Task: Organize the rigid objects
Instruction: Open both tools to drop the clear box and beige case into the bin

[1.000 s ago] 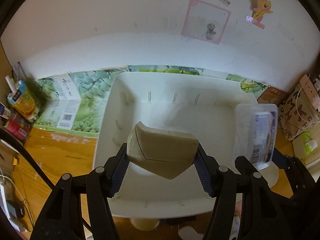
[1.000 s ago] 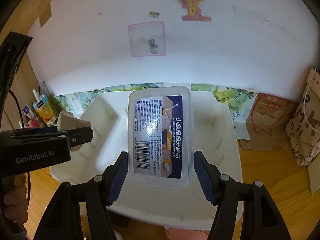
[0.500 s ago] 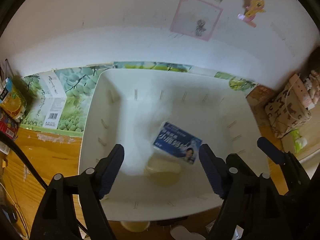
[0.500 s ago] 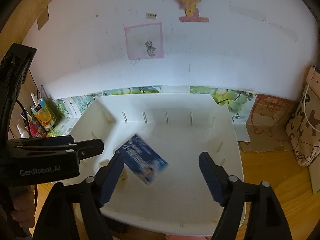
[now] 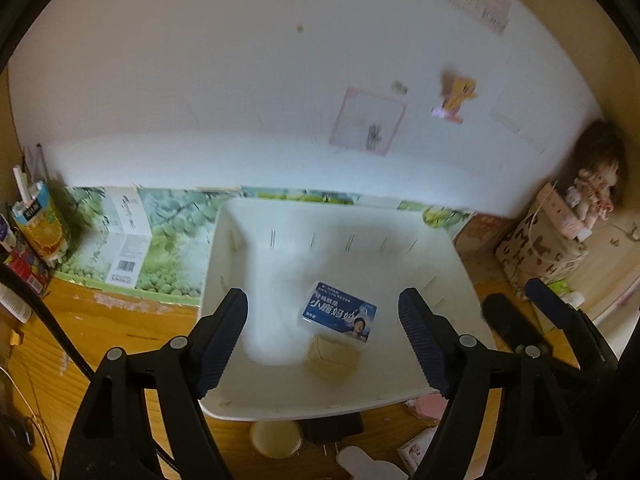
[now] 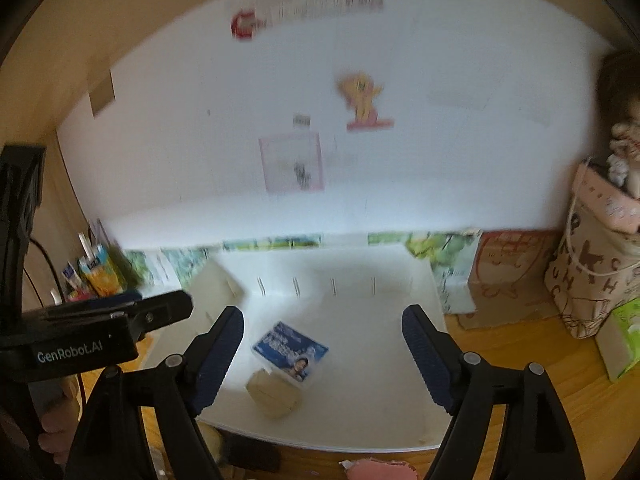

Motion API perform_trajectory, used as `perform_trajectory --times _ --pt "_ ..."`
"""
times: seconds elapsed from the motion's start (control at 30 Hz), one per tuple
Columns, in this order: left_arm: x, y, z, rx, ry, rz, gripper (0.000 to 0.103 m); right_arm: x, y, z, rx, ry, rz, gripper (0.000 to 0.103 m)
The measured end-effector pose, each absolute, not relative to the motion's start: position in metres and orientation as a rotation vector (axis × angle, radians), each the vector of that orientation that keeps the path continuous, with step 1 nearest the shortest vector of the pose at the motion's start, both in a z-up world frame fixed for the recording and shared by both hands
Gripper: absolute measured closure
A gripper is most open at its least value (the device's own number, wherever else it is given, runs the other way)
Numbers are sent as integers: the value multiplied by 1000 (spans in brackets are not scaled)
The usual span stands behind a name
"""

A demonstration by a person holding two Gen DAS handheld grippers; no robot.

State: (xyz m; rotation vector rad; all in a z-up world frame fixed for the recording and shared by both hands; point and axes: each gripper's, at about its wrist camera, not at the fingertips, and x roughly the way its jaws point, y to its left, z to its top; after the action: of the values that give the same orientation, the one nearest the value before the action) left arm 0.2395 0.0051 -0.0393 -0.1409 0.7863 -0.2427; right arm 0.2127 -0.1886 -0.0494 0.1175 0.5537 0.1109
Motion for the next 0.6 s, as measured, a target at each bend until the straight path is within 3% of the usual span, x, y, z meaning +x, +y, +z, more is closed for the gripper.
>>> perform_trajectory --times 0.6 --pt "158 57 -1 -121 632 -285 22 128 -178 2 123 387 -47 20"
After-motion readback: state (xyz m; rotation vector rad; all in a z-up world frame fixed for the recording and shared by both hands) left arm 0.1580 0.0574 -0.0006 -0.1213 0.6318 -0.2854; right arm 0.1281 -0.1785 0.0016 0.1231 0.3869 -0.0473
